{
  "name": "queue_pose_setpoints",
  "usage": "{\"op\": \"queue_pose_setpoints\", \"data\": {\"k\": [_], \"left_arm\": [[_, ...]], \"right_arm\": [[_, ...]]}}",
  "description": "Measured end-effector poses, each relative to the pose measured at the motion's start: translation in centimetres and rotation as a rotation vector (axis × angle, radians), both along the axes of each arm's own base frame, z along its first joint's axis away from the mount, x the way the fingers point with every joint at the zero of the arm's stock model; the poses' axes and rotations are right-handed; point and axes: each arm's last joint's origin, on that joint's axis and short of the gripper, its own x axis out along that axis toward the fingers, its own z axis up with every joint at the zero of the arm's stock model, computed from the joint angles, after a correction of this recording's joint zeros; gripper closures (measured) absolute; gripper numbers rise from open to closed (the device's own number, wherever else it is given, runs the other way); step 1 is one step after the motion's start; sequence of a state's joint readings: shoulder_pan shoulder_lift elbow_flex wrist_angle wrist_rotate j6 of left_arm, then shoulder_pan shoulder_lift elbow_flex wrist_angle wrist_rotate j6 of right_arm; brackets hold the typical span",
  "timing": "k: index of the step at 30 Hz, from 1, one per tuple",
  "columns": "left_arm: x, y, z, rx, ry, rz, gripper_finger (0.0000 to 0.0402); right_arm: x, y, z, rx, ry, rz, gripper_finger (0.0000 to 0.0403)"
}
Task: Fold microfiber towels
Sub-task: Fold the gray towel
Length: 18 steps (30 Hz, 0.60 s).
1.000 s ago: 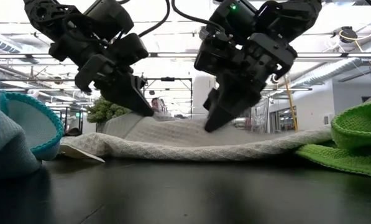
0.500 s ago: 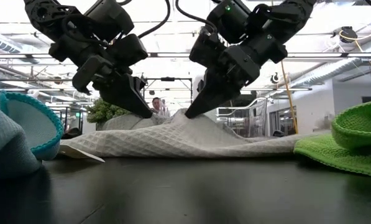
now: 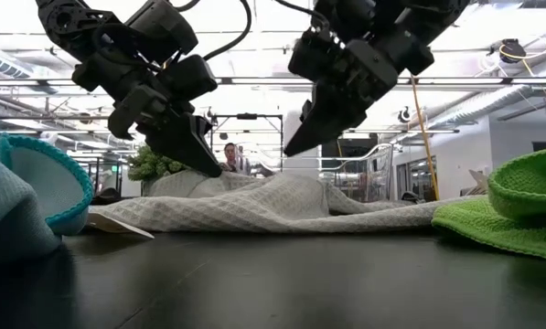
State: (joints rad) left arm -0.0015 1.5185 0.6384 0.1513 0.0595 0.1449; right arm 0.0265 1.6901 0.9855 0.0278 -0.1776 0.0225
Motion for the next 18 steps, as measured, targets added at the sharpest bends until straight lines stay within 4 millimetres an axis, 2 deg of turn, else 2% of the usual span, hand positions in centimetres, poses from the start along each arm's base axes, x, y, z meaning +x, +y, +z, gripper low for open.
{"op": "queue_pose_setpoints", "data": {"k": [5, 10, 18], "left_arm": [[0.0, 0.0, 0.0, 0.006, -0.006, -0.001, 0.0397], [0.0, 0.0, 0.0, 0.008, -0.002, -0.003, 0.0397], [-0.1, -0.2, -0.1, 0.002, 0.018, -0.021, 0.0397]], "right_arm": [[-0.2, -0.1, -0.2, -0.009, 0.028, 0.005, 0.0364], [-0.4, -1.3, -0.6, -0.08, 0.067, -0.061, 0.0364], [-0.5, -3.0, -3.5, -0.123, 0.212, -0.125, 0.0365]]}}
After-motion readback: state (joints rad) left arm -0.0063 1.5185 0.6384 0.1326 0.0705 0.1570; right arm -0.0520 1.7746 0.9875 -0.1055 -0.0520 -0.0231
